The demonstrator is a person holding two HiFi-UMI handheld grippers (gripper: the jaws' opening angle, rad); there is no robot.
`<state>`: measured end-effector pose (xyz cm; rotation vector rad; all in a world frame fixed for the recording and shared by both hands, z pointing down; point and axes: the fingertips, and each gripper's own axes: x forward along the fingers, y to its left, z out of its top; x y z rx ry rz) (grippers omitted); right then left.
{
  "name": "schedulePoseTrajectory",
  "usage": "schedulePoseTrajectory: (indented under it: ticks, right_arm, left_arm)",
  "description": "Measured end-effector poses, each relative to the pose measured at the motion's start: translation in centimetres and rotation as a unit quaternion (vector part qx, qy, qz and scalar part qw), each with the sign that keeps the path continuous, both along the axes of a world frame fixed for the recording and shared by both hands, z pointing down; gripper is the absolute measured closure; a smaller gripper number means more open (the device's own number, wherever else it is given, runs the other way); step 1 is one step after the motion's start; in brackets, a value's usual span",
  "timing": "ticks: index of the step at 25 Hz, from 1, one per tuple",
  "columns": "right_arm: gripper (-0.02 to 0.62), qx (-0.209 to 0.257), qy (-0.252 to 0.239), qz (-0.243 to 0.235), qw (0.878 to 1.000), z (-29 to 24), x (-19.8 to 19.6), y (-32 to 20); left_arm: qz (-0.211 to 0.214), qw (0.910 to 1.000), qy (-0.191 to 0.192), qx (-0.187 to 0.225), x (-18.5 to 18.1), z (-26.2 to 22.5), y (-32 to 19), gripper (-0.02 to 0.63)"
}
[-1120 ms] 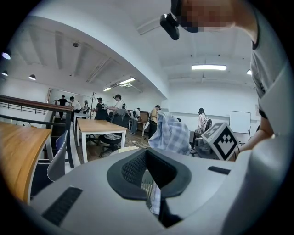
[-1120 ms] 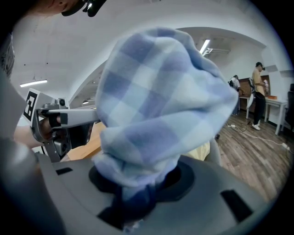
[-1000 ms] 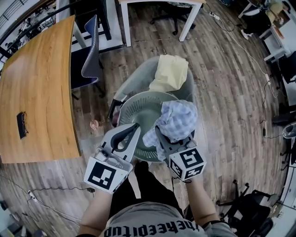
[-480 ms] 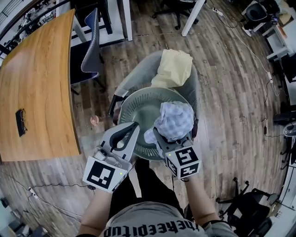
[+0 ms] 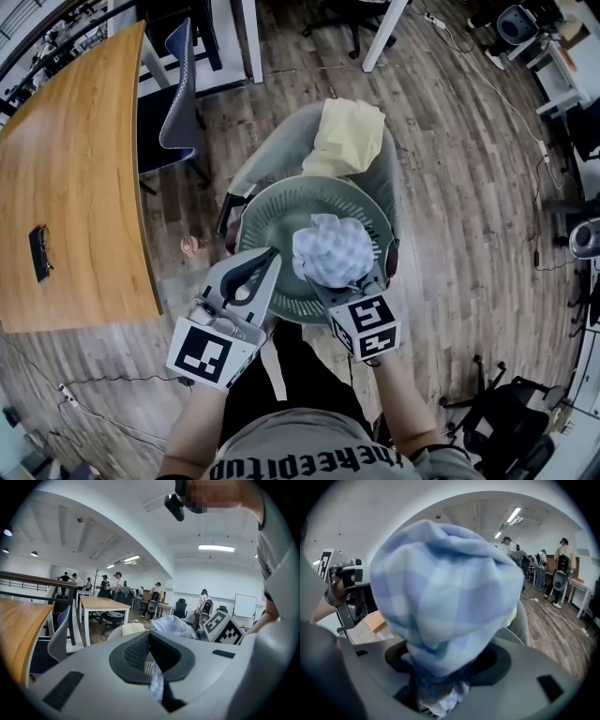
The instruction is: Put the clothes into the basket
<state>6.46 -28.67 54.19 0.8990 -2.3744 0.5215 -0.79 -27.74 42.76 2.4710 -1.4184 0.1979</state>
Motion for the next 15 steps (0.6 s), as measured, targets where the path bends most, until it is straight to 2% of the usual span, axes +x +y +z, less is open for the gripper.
schedulePoseTrajectory:
  ticks: [15]
  right_arm:
    - [0.276, -0.005, -0.002, 0.004, 1.0, -0.37, 0.29, 0.43]
  left_arm:
    - [0.003, 1.0, 0.002, 0.001, 0.43, -0.14, 0.41, 0.592]
